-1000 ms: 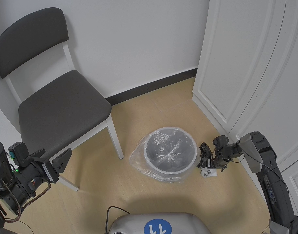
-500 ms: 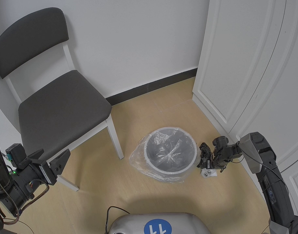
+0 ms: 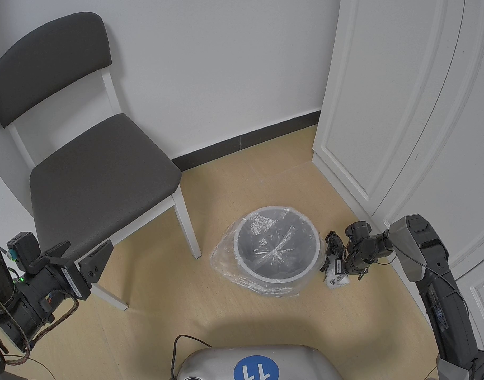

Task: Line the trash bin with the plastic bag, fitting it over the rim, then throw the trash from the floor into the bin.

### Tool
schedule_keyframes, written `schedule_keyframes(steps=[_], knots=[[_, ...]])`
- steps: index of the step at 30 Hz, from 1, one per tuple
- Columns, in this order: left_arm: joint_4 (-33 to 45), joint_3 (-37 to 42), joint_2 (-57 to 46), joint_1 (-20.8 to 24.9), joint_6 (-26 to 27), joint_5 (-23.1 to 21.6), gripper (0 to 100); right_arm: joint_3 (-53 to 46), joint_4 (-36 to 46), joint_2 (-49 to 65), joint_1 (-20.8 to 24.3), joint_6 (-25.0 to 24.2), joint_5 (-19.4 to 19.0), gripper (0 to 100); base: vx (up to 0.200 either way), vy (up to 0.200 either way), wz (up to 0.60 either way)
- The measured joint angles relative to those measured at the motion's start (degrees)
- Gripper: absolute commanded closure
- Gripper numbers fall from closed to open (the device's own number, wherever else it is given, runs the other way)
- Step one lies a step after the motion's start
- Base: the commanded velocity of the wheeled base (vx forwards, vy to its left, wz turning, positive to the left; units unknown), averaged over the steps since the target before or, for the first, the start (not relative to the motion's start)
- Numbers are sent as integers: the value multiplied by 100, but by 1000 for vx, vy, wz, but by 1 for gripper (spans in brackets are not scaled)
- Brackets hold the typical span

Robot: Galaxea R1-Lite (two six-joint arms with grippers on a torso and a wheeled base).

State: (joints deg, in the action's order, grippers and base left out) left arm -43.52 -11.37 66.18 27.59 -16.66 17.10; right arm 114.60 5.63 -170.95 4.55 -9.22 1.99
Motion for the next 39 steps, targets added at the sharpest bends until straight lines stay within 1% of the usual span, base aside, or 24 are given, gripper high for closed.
schedule_keyframes(steps=[3, 6, 11, 16, 20, 23, 27, 29, 31, 35, 39], knots=[[-5, 5, 0, 6, 0, 0, 0, 0, 5, -2, 0, 52, 107, 100, 0, 0, 0], [-10, 13, 0, 41, -2, 0, 0, 0, 13, -2, 0, 238, 257, 100, 0, 0, 0], [-7, 44, -1, 154, -5, 2, 0, 0, 22, -2, 2, 361, 236, 100, 0, 0, 0], [-10, 9, 10, 312, 101, 0, 0, 0, -44, -2, 5, 402, 619, 100, 0, 0, 0], [-13, -50, 16, 433, 312, -2, 0, 0, -219, 11, -26, 325, 699, 100, 0, 0, 0], [-13, -61, 21, 553, 301, -6, 0, -2, -229, 66, -87, 137, 705, 100, 0, 0, 0], [-11, -74, 46, 675, 288, -16, 0, -2, -240, 284, -119, -301, 641, 100, 0, 0, 0], [-13, -107, 60, 706, 293, -27, 0, -41, -238, 402, -119, -534, 501, 100, 0, 0, 0], [-10, -174, 71, 719, 304, -38, 0, -176, -241, 571, -119, -870, 310, 100, 0, 0, 0], [-10, -447, 88, 717, 315, -66, 0, -811, -386, 1006, -138, -1347, 17, 100, 0, 0, 0], [2, -775, 96, 706, 356, -107, 0, -1694, -886, 1508, -185, -1714, -230, 100, 0, 0, 0]])
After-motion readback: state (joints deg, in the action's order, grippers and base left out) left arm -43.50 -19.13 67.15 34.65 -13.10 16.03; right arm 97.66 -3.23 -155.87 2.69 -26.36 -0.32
